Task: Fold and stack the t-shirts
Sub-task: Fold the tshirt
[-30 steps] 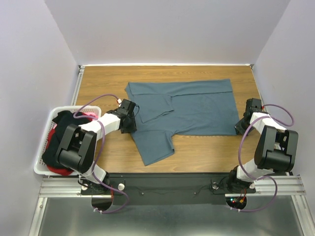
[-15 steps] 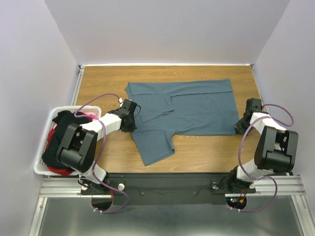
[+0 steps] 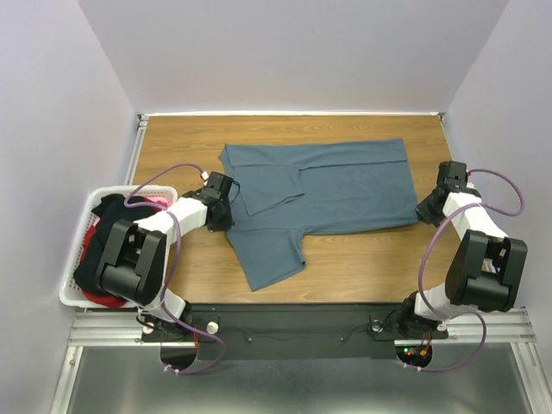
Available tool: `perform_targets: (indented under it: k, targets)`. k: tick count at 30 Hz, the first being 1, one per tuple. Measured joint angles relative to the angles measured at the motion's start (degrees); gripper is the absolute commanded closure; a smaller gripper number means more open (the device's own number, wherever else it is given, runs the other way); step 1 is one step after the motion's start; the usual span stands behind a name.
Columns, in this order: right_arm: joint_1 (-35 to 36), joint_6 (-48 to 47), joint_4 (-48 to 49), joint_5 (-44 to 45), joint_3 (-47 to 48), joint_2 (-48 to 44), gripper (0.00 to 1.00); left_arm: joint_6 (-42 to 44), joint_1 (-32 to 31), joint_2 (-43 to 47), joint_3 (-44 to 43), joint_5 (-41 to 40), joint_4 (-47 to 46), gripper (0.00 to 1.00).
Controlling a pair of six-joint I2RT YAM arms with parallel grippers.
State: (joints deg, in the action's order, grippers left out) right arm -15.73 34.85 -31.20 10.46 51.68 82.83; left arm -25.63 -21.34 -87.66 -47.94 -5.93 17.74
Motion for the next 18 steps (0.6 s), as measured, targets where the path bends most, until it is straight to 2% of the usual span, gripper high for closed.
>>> perform_targets:
  k: [7,18]
  targets:
    - [0.0,-0.7,-1.3,-1.3,3.7,0.3,0.99,1.3,1.6,0.2,-4.2,1.0,2.2,1.0]
    - [0.0,-2.3,-1.5,-5.0,12.1,5.9,0.99,2.6,2.8,-0.1,-12.2,1.8,4.4,1.0]
